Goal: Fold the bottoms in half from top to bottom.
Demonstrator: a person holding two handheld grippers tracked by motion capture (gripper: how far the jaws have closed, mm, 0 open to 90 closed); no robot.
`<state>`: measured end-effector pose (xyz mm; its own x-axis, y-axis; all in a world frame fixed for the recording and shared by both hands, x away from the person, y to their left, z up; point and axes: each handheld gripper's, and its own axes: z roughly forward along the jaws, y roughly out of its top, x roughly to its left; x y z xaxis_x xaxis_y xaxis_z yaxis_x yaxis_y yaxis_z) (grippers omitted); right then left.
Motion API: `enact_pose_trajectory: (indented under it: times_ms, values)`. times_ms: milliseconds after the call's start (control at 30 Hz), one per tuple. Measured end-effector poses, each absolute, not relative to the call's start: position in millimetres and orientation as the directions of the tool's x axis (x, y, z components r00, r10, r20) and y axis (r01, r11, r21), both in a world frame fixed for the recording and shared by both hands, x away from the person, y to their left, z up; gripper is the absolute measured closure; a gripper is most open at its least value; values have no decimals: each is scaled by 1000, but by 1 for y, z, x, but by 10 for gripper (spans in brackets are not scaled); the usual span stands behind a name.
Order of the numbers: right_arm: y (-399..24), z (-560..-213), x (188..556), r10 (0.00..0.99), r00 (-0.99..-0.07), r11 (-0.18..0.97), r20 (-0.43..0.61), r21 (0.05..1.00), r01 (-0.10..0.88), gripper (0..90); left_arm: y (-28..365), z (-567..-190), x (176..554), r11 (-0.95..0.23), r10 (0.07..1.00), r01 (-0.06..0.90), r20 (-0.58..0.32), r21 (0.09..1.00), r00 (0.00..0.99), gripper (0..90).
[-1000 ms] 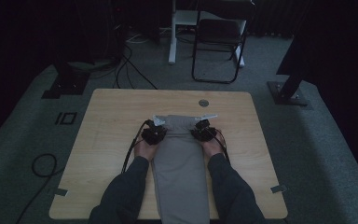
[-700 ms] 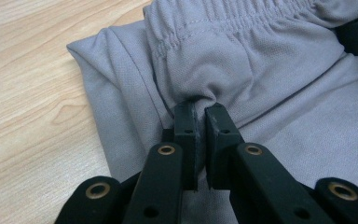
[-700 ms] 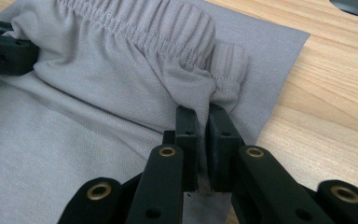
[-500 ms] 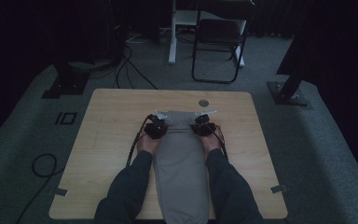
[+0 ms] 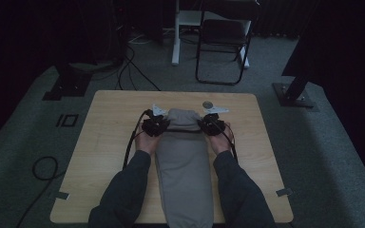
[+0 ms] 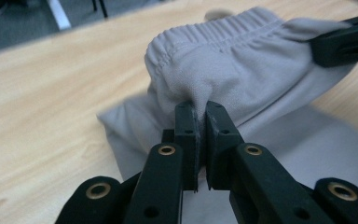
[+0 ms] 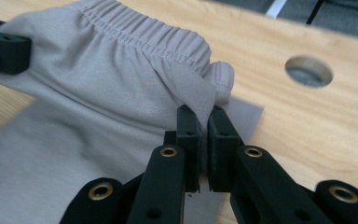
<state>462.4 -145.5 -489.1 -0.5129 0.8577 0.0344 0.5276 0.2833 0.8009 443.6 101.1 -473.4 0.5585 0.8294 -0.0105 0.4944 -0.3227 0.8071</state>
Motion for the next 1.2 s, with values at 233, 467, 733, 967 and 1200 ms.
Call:
enact_pose_trajectory:
  times_ms: [233,467,733,967,1200]
  values:
    - [-153,-461,440,840,-542,285,3,848,446,863,103,-440,414,-328,787,415,3,849,616,850]
    - [-163,-448,413,819,-573,293,-9,866,405,863,99,-427,381,-347,747,381,8,857,664,849]
    - [-171,-464,384,786,-618,335,3,838,430,863,101,-452,351,-381,714,413,-21,827,700,848]
    - [-171,-489,366,766,-642,372,20,801,469,862,103,-492,339,-374,717,494,-93,785,691,847]
    - [-164,-520,357,751,-660,442,19,728,524,863,102,-525,333,-407,723,542,-103,735,683,847]
